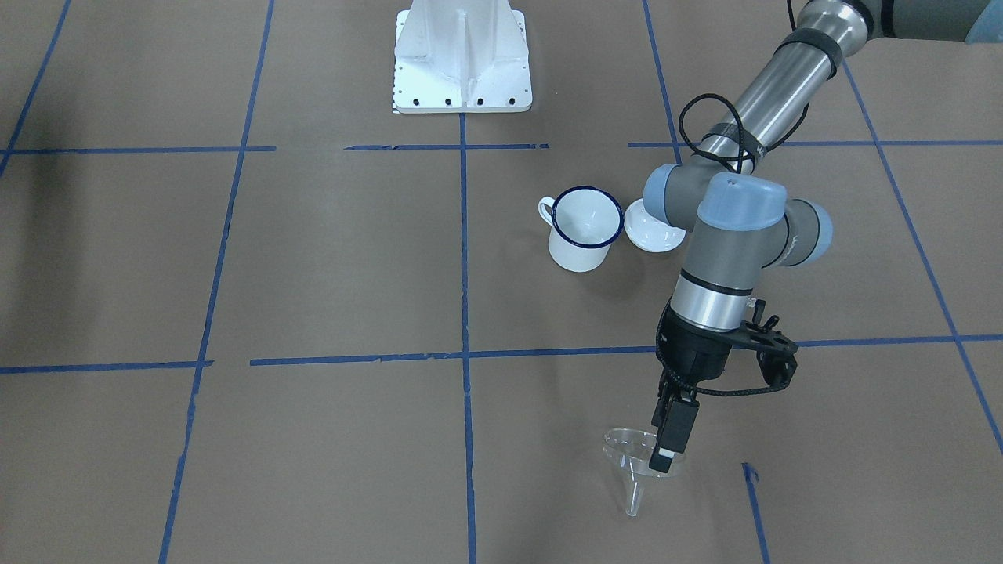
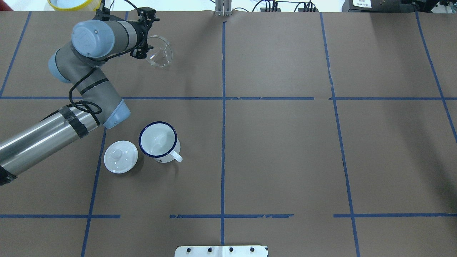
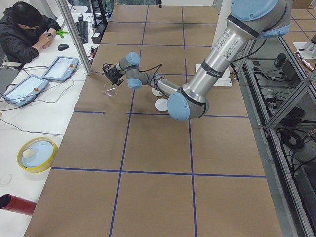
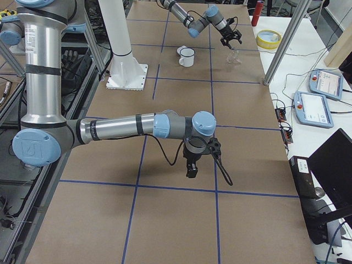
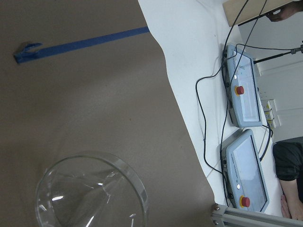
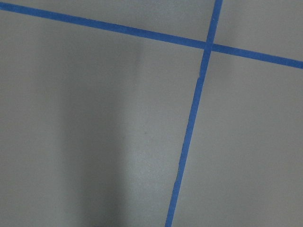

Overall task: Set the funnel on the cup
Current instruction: 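Grasp the clear glass funnel rim with the left gripper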

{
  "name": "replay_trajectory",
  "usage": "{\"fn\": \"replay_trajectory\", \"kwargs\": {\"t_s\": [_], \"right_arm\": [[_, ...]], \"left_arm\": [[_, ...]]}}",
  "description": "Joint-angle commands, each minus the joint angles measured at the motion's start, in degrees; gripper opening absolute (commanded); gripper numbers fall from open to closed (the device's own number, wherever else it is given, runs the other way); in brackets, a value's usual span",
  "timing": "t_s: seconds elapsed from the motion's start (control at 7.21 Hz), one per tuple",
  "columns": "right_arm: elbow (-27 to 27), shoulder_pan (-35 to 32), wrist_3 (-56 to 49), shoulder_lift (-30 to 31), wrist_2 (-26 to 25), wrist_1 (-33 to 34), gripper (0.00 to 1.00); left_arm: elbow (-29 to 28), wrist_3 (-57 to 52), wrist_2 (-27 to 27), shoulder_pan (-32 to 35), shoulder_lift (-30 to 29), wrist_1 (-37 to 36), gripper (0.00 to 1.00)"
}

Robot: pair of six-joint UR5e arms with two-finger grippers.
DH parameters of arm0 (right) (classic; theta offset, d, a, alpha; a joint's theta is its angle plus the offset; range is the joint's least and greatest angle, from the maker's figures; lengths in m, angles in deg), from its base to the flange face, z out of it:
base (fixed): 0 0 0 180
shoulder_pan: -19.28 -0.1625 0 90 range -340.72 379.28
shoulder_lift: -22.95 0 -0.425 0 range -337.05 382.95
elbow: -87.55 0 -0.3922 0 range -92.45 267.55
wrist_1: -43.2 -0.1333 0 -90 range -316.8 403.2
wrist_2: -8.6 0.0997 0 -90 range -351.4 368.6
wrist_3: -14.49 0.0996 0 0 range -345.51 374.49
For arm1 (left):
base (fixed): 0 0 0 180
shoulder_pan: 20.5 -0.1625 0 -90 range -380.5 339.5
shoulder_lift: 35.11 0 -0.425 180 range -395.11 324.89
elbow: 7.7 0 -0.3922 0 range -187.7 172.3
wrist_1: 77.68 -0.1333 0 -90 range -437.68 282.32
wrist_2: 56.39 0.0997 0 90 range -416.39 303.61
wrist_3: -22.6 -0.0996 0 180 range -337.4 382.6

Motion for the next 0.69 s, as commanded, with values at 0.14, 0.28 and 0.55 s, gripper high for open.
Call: {"fn": "replay_trajectory", "kwargs": {"t_s": [0.14, 0.28, 0.55], "right_arm": [[0.0, 0.0, 0.09, 0.0, 0.0, 0.0, 1.0], [0.0, 0.0, 0.0, 0.0, 0.0, 0.0, 1.0], [0.0, 0.0, 0.09, 0.0, 0.0, 0.0, 1.0]], "left_arm": [[-6.33, 0.5, 0.16, -1.09, -1.67, 3.2, 0.73], [-6.42, -0.2, 0.07, -1.09, -1.67, 3.37, 0.01], [-6.25, -0.2, 0.16, -1.0, -1.59, 3.99, 0.0]]}}
